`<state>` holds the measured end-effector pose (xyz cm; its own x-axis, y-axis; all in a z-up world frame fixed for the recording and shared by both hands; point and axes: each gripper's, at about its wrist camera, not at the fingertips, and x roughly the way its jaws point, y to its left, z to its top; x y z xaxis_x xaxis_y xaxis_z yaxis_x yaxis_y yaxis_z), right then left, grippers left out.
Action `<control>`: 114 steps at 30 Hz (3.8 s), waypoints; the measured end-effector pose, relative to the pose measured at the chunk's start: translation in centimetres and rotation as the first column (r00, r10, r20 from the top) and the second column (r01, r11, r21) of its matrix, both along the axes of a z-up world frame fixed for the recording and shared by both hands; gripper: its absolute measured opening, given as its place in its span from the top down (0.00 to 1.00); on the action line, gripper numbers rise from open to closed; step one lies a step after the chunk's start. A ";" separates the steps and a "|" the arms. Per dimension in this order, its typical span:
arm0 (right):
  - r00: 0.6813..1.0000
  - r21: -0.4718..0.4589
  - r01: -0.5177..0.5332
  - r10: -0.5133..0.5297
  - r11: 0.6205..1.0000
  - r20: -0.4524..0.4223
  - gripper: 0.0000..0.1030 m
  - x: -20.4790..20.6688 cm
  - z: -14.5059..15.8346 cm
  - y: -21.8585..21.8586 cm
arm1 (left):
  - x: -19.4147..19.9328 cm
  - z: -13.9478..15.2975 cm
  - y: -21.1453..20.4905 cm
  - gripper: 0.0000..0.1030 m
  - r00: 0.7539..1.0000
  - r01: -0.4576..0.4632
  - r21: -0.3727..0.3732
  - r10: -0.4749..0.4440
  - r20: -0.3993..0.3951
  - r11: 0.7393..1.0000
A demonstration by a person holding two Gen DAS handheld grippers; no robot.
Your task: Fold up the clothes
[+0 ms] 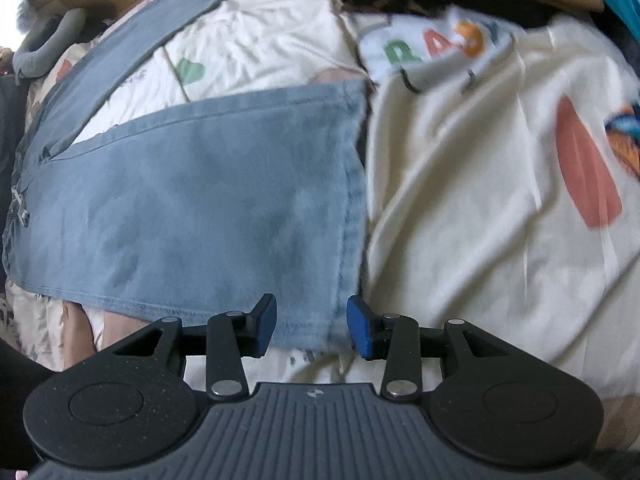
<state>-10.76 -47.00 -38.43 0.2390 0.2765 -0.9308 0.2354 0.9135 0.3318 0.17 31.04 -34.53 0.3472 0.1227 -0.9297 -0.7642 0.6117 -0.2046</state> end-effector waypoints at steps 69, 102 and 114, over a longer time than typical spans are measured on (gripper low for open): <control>0.976 0.168 0.191 -0.205 0.967 0.068 0.92 0.4 4.7 -1.2 | -7.6 -8.2 -6.5 0.55 0.964 -0.176 -0.289 0.225 0.142 0.941; 0.961 0.119 0.263 -0.270 0.958 0.052 0.92 1.6 8.4 -0.4 | -9.0 -9.4 -1.2 0.71 0.851 -0.126 -0.444 0.326 0.411 0.887; 0.950 0.122 0.305 -0.311 0.945 0.036 0.92 1.5 7.8 -0.7 | -8.3 -10.2 -0.8 0.65 0.825 -0.179 -0.453 0.384 0.414 0.873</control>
